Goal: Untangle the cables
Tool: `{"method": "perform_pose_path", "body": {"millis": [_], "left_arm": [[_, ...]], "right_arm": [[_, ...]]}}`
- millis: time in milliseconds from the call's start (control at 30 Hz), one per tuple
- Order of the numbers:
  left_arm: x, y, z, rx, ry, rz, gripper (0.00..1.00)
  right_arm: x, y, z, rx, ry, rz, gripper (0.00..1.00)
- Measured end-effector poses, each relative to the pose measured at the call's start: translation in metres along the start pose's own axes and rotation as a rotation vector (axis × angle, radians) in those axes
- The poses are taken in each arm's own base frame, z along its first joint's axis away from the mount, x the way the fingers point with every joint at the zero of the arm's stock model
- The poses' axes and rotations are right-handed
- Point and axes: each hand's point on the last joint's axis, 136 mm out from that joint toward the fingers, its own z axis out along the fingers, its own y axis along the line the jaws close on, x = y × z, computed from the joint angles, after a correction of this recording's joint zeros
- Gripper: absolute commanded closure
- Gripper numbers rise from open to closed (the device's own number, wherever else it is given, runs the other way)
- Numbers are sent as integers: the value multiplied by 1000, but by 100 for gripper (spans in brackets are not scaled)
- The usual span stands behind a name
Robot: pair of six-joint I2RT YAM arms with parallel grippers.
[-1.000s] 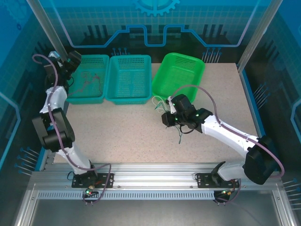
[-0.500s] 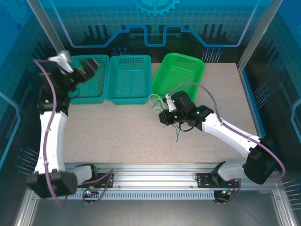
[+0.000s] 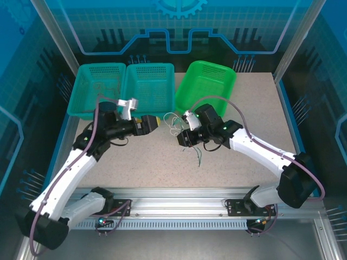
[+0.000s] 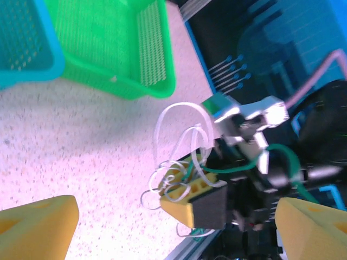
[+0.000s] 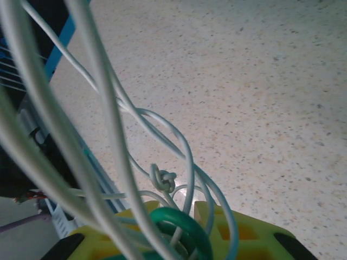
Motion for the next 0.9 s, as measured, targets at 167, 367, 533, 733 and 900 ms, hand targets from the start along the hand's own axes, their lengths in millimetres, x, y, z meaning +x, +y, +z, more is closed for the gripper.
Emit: {"method": "perform_pose_path", "body": {"millis": [167, 367, 533, 733, 900], "left_arm": [[6, 17, 39, 18, 69, -67, 60], [-2, 18, 53, 69, 19, -83, 100], [-27, 18, 32, 13, -116, -73, 100], [-77, 8, -14, -35, -318, -69, 100], [-88, 6, -21, -70, -349, -72, 100]], "right_arm": [[-3, 15, 1, -81, 1, -21, 75], [-11, 21, 0, -115, -28, -14, 65], [3, -17, 21, 6, -28, 51, 77], [86, -84, 65, 167, 178, 150, 88], [93, -84, 65, 148, 198, 113, 68]]}}
